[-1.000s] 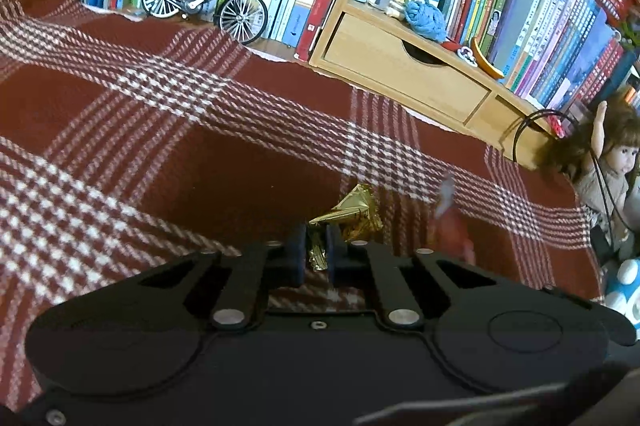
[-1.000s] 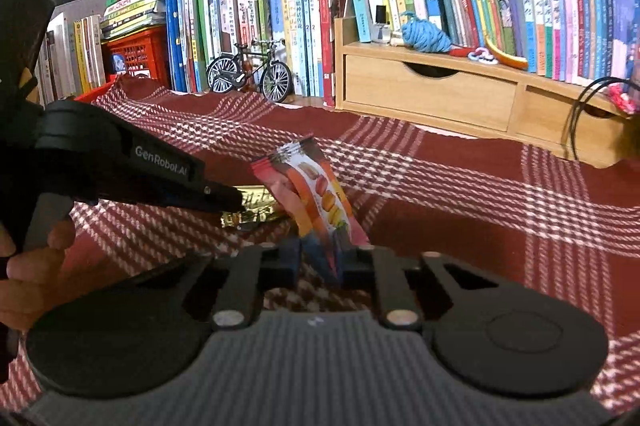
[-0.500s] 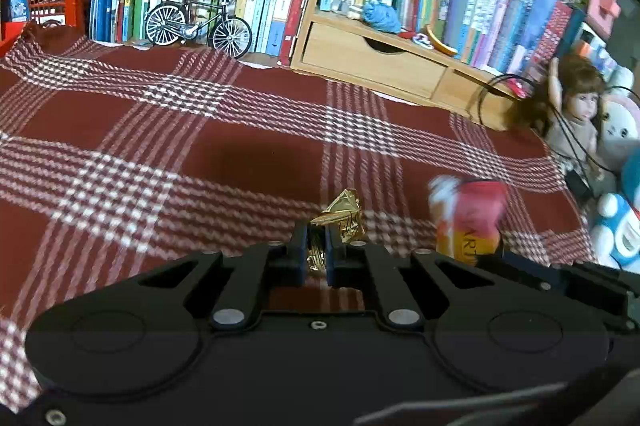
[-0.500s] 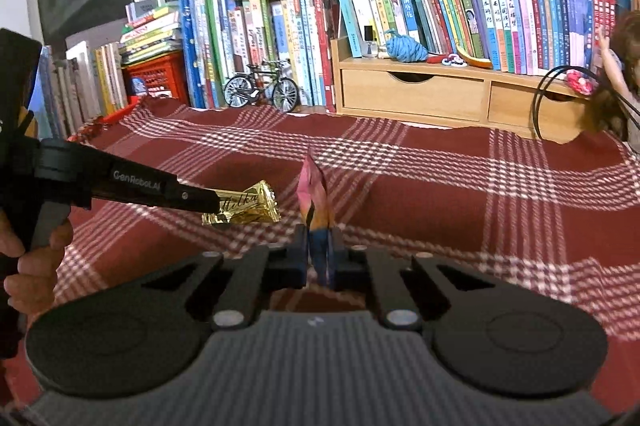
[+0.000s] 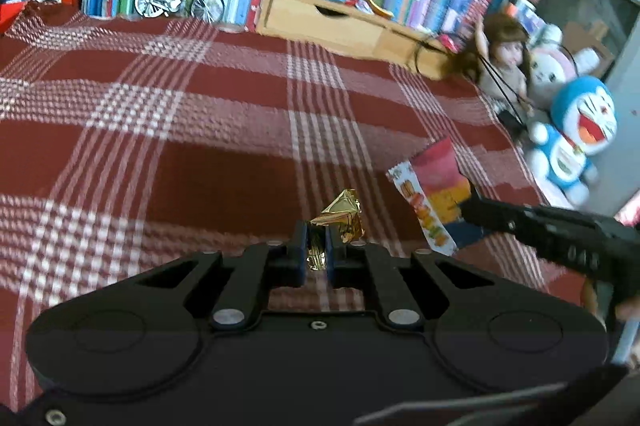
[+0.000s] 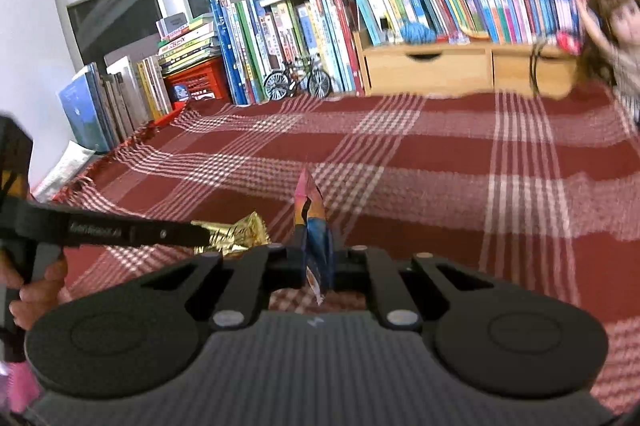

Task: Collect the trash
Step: 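Grasp the gold foil wrapper with the left gripper while the right gripper grasps the colorful snack packet, then carry the gold wrapper and snack packet down into the trash bag and release both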

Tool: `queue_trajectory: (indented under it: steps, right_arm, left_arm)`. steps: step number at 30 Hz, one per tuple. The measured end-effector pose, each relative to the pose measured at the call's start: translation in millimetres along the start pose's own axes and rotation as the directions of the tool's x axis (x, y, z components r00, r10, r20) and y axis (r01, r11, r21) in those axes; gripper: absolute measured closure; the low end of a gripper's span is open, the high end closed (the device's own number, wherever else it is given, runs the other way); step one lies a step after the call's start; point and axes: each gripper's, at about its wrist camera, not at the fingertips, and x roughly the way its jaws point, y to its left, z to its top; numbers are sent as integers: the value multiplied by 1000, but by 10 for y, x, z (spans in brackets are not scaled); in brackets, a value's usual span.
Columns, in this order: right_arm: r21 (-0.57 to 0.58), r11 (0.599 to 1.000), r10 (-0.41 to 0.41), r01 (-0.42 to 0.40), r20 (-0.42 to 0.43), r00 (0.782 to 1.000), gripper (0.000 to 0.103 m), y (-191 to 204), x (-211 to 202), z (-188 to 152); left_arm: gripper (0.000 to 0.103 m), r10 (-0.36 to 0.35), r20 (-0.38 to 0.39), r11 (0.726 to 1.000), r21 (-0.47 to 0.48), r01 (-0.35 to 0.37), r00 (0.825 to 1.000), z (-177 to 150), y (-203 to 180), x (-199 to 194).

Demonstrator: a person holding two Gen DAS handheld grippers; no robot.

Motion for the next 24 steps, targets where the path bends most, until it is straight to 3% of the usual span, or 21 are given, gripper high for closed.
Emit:
queue_trajectory:
  steps: [4, 5, 6, 7, 8, 10, 15, 18, 21, 24]
  right_arm:
    - [47, 999, -9, 12, -47, 999, 79, -64, 2, -117]
    - [39, 999, -29, 31, -52, 998, 61, -66, 15, -141]
    - [37, 998, -52, 54, -55, 997, 54, -68, 32, -163]
    - [37, 996, -77, 79, -56, 995, 39, -69, 45, -183]
    - [24, 994, -106, 107, -47, 993, 29, -55, 55, -199]
    - [-29, 987, -161, 161, -12, 987, 21, 4, 49, -241]
    - [-125, 964, -235, 237, 29, 972, 14, 120, 115, -247]
    - [-122, 960, -250, 250, 17, 968, 14, 93, 217, -254]
    - [-105, 966, -239, 237, -1, 971, 14, 51, 303, -276]
    - [-111, 967, -233, 229, -21, 972, 14, 35, 376, -320]
  left_arm:
    - [89, 11, 2, 999, 35, -11, 1000, -154, 4, -59]
    - [86, 32, 17, 998, 58, -33, 999, -188, -13, -72]
    - [76, 51, 29, 995, 81, -54, 998, -216, -36, -73]
    - [59, 65, 38, 993, 97, -69, 997, -237, -46, -76]
    - [52, 77, 51, 990, 113, -82, 996, -260, -64, -77]
    - [45, 100, 85, 980, 165, -113, 991, -301, -125, -83]
    - [25, 138, 144, 944, 280, -174, 980, -323, -306, 34]
    - [23, 131, 159, 934, 310, -175, 979, -296, -383, 156]
    - [24, 112, 130, 937, 317, -148, 985, -270, -413, 306]
    - [36, 107, 74, 943, 308, -125, 991, -259, -410, 453]
